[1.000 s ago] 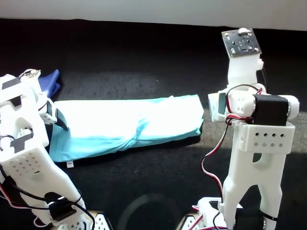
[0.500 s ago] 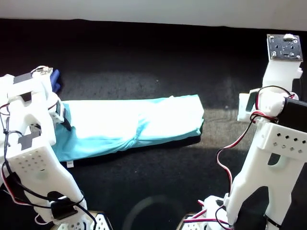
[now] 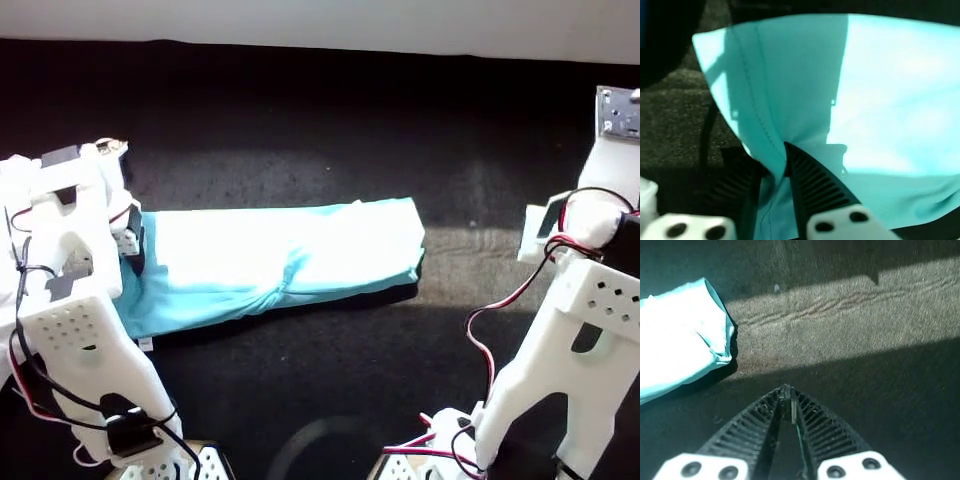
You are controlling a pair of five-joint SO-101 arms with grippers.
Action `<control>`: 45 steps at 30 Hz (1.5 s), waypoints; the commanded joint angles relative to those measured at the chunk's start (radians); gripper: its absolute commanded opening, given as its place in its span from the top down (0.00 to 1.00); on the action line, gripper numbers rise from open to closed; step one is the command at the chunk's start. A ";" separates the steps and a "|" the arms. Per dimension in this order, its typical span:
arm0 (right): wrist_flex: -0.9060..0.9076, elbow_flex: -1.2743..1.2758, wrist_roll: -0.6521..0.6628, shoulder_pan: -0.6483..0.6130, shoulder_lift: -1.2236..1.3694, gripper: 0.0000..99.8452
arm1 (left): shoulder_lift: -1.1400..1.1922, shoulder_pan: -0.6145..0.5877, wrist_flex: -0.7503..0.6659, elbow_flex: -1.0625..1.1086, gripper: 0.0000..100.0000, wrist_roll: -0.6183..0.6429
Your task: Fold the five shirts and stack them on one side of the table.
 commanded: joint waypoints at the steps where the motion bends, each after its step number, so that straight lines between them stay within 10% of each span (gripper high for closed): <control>1: -0.067 0.226 0.071 0.021 -0.101 0.99 | -0.016 -0.061 0.117 -0.131 0.99 -0.023; 15: -0.754 1.382 0.201 0.039 -0.558 0.99 | -0.357 0.147 0.206 0.059 0.99 -0.020; 28: -1.061 1.675 0.198 0.130 -0.565 0.99 | -0.628 0.785 0.204 0.110 0.99 0.104; 45: -1.061 1.684 0.196 0.127 -0.565 0.99 | -0.154 0.960 0.163 -0.484 0.99 0.221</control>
